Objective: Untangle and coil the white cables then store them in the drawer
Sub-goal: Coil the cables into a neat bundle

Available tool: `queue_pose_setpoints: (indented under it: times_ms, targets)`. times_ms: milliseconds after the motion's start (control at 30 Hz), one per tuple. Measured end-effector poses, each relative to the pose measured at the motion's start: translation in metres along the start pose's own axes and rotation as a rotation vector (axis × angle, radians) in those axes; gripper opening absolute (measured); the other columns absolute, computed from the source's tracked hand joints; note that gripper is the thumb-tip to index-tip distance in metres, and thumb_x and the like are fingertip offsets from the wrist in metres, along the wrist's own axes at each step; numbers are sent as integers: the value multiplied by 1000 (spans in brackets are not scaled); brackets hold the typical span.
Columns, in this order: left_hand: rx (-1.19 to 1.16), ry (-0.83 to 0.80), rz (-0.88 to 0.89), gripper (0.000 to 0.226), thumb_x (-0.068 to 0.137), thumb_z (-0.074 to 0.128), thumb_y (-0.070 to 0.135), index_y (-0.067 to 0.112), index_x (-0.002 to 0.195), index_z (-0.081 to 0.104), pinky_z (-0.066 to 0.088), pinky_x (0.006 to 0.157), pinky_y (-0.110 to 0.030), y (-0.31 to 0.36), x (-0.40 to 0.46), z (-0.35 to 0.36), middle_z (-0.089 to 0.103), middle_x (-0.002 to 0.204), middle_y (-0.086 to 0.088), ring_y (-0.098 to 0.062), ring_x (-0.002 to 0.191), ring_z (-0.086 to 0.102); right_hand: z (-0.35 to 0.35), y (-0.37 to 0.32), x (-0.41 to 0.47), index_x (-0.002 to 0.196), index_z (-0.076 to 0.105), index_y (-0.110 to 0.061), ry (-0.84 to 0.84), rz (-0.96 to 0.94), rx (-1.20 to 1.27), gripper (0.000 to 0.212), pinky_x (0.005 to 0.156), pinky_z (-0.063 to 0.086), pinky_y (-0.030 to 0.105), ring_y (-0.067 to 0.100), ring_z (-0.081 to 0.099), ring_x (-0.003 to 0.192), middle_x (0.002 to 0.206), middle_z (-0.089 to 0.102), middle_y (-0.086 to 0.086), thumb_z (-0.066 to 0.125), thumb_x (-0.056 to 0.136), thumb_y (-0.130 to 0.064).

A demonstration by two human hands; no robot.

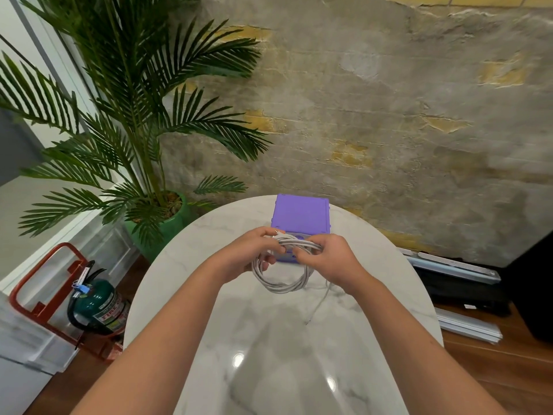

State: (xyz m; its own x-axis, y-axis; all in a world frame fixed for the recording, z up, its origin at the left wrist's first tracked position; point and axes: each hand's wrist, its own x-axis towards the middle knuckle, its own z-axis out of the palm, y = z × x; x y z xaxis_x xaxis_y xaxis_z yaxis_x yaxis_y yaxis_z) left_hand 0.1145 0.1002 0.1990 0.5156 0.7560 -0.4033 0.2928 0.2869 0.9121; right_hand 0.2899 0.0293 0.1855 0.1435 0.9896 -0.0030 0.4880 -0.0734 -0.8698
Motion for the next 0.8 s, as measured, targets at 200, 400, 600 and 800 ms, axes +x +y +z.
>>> queue_pose_setpoints:
  times_ms: [200,400,600,800]
  targets:
    - [49,-101,-118,40,89,57,56,17,88,68,54,58,-25,6,-5,1,61,69,-1,-9,52,52,4,-1,5,63,55,0,-146,-46,-112,32,50,24,24,9,26,50,51,32,-7,72,79,-22]
    - [-66,-209,-128,34,89,62,44,10,86,65,51,52,-22,-2,-1,-7,53,67,-1,-8,49,47,-2,-9,5,64,62,-12,-263,62,136,34,66,37,24,2,47,59,56,56,-3,48,93,-25]
    - [-80,-294,-98,25,88,64,37,12,90,61,56,64,-27,-10,-2,-2,59,75,-3,-12,57,56,14,0,10,57,43,-10,5,46,2,55,54,34,30,13,37,50,46,43,-3,44,100,-45]
    - [390,-435,-97,21,96,55,36,19,88,63,50,84,-24,0,-2,0,65,85,2,-8,86,62,16,2,16,47,30,-15,-36,50,-145,61,49,23,32,11,23,40,39,25,-6,52,96,-44]
